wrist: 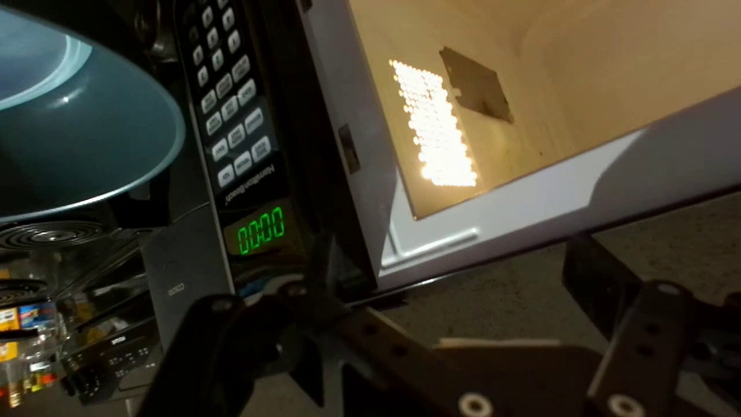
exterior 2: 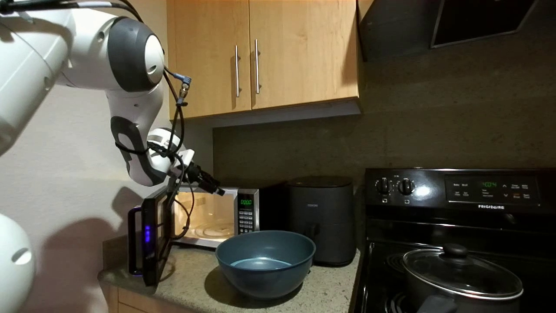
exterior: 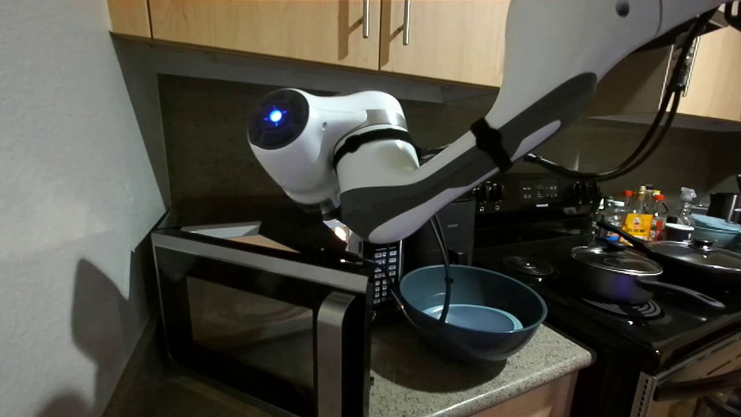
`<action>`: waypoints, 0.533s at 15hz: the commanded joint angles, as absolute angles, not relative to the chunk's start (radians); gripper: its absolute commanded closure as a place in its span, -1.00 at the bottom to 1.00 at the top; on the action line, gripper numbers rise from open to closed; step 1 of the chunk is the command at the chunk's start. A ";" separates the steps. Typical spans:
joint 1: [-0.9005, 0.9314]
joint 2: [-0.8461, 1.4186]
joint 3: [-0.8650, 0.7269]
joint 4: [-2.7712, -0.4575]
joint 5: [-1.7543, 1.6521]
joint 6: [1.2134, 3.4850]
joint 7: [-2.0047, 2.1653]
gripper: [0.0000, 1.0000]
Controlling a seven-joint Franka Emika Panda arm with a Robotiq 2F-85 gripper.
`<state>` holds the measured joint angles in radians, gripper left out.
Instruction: Close the microwave door, then open it
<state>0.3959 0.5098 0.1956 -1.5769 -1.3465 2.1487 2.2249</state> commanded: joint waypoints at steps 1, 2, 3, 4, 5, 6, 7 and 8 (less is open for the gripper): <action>0.391 0.428 0.220 -1.726 -1.353 2.240 2.254 -1.00; 0.392 0.421 0.226 -1.743 -1.353 2.256 2.255 -1.00; 0.395 0.415 0.230 -1.759 -1.360 2.274 2.256 -1.00; 0.397 0.409 0.236 -1.776 -1.363 2.290 2.257 -1.00; 0.399 0.407 0.242 -1.788 -1.361 2.302 2.252 -1.00; 0.403 0.406 0.247 -1.797 -1.363 2.309 2.252 -1.00; 0.404 0.403 0.250 -1.807 -1.365 2.318 2.252 -1.00; 0.406 0.400 0.251 -1.814 -1.367 2.325 2.257 -1.00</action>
